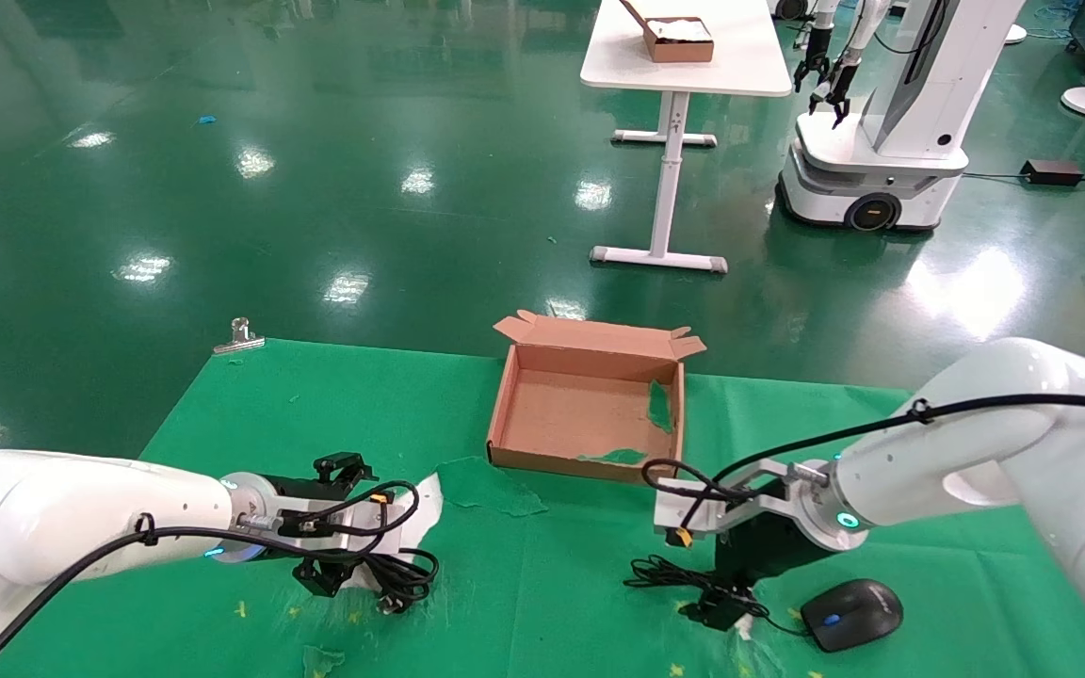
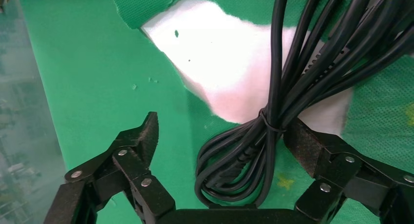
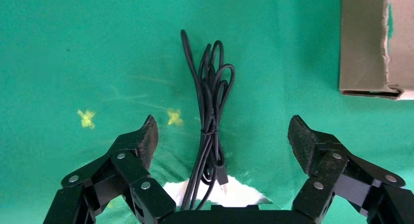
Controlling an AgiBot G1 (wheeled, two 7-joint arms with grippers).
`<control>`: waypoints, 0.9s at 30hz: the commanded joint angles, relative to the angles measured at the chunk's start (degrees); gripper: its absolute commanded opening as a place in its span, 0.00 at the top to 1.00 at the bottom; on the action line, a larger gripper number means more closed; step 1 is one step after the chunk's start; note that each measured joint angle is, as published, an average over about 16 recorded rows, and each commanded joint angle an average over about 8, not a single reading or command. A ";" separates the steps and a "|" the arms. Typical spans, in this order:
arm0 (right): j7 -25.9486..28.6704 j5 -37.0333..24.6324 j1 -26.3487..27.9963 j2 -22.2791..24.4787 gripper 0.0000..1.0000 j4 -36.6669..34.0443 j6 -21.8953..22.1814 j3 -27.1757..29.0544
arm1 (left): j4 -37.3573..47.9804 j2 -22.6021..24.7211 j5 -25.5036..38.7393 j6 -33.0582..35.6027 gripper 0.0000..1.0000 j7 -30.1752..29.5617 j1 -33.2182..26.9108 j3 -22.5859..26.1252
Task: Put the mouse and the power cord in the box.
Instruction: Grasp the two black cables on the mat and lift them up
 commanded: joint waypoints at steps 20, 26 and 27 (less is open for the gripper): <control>3.29 0.32 -2.28 2.99 1.00 4.53 -0.96 0.29 | 0.01 0.00 0.00 0.00 1.00 0.00 0.00 0.00; 4.19 0.14 -2.68 4.05 1.00 7.27 -1.11 0.28 | 0.01 0.00 0.00 0.00 1.00 0.00 0.00 0.00; 4.44 0.29 -2.75 4.45 1.00 8.01 -1.25 0.41 | 0.01 0.00 0.00 0.00 1.00 0.00 0.00 0.00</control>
